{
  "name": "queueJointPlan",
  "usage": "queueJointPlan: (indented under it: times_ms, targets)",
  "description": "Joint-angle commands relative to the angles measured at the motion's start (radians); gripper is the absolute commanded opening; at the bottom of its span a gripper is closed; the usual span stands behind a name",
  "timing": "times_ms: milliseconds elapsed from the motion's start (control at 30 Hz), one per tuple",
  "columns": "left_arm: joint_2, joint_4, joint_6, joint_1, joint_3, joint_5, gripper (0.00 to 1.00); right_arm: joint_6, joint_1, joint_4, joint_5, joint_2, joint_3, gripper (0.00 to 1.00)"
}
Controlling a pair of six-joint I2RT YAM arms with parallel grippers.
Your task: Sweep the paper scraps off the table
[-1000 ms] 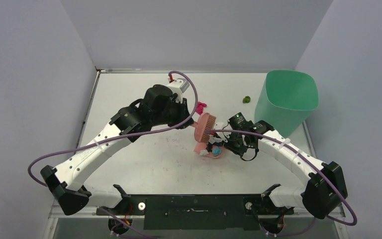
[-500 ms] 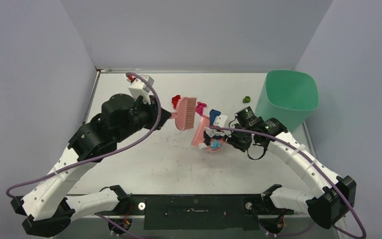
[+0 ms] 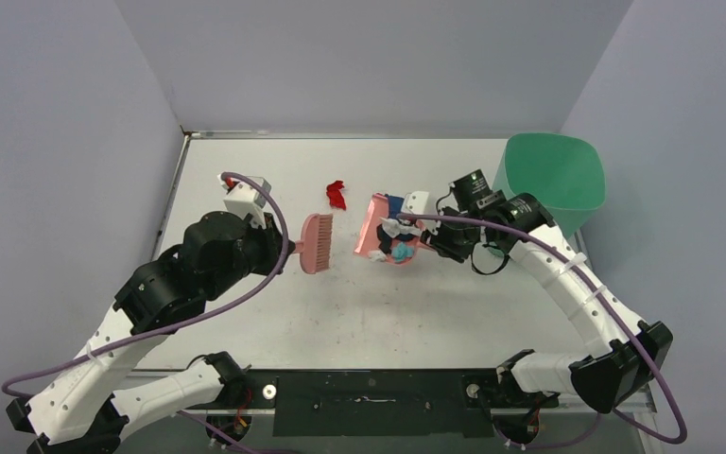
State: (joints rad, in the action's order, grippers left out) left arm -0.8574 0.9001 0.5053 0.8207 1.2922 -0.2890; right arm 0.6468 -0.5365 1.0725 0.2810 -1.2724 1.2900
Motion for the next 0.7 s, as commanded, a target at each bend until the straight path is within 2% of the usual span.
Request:
queueJointPlan:
  times_ms: [0,300,667]
  targets:
    - [0.014,-0.009,0.018,-0.005,-0.020,-0.036,0.00,0.073,0.036,0.065,0.054,-0.021,0.163,0.05]
    - [0.045,-0.030,0.025,-0.005,-0.093,-0.037,0.00,0.103,0.121,0.210,0.071,-0.060,0.390,0.05]
    - [0.050,-0.084,0.017,-0.005,-0.173,0.004,0.00,0.061,0.182,0.246,0.017,-0.023,0.429,0.05]
